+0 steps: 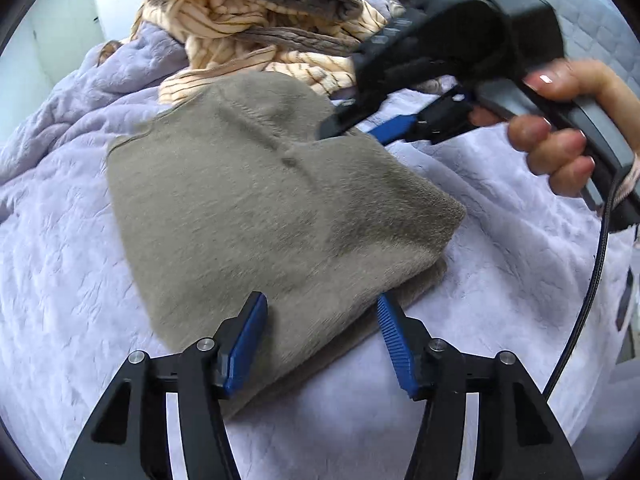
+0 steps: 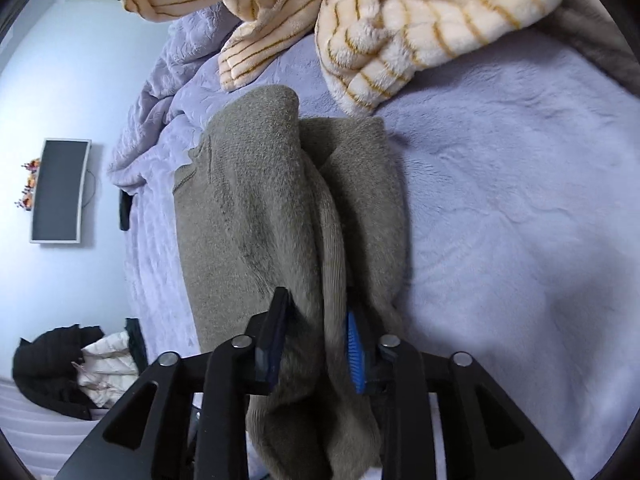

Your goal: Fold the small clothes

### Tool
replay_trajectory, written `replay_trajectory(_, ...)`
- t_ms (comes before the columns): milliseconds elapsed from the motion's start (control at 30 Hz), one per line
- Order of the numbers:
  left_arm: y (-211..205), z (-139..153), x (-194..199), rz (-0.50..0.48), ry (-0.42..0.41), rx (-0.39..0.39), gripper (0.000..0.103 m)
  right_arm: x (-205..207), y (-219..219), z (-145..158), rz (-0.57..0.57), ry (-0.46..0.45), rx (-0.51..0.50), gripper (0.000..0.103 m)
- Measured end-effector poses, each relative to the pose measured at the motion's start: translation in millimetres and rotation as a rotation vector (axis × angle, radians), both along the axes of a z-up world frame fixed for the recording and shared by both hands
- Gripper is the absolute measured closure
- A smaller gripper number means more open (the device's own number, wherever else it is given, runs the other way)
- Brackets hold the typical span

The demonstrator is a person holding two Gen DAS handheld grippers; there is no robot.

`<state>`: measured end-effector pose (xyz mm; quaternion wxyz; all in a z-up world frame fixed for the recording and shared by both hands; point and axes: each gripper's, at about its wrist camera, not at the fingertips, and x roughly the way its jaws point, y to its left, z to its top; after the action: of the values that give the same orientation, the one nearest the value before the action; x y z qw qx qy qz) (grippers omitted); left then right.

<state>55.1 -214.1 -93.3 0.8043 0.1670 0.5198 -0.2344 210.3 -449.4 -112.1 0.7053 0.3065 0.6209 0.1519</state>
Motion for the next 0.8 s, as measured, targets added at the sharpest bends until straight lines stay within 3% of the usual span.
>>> replay_trajectory(167,41,13,3,0.123,0.038,-0.025,0.044,-46,-8,44,0.010,-0.109,-0.088,0.065)
replay_trajectory(267,54,8,5,0.149,0.036,0.025,0.044,-75,-1,60,0.055,-0.153,-0.102,0.055)
replay_trajectory(433,43,-7,-12,0.044,0.008,0.108,0.044,-96,21,45,0.135,-0.140,-0.163,0.053)
replay_trajectory(533,42,-14,-12,0.110,-0.008,0.113,0.044,-96,29,35,0.121,-0.135,-0.167,0.055)
replay_trajectory(567,45,-15,-8,0.150,0.003,0.094,0.045,-95,31,29,0.116,-0.113,-0.194,0.060)
replay_trajectory(600,48,-15,-4,0.191,0.013,0.069,0.053,-93,31,24,0.113,-0.092,-0.210,0.089)
replay_trajectory(633,55,-13,2,0.243,0.024,0.035,0.070,-91,31,19,0.111,-0.066,-0.215,0.097)
replay_trajectory(733,77,-5,8,0.328,0.063,-0.050,0.080,-89,30,26,0.099,-0.065,-0.163,0.097)
replay_trajectory(800,91,-5,8,0.351,0.080,-0.074,0.080,-94,30,38,0.096,-0.092,-0.115,0.097)
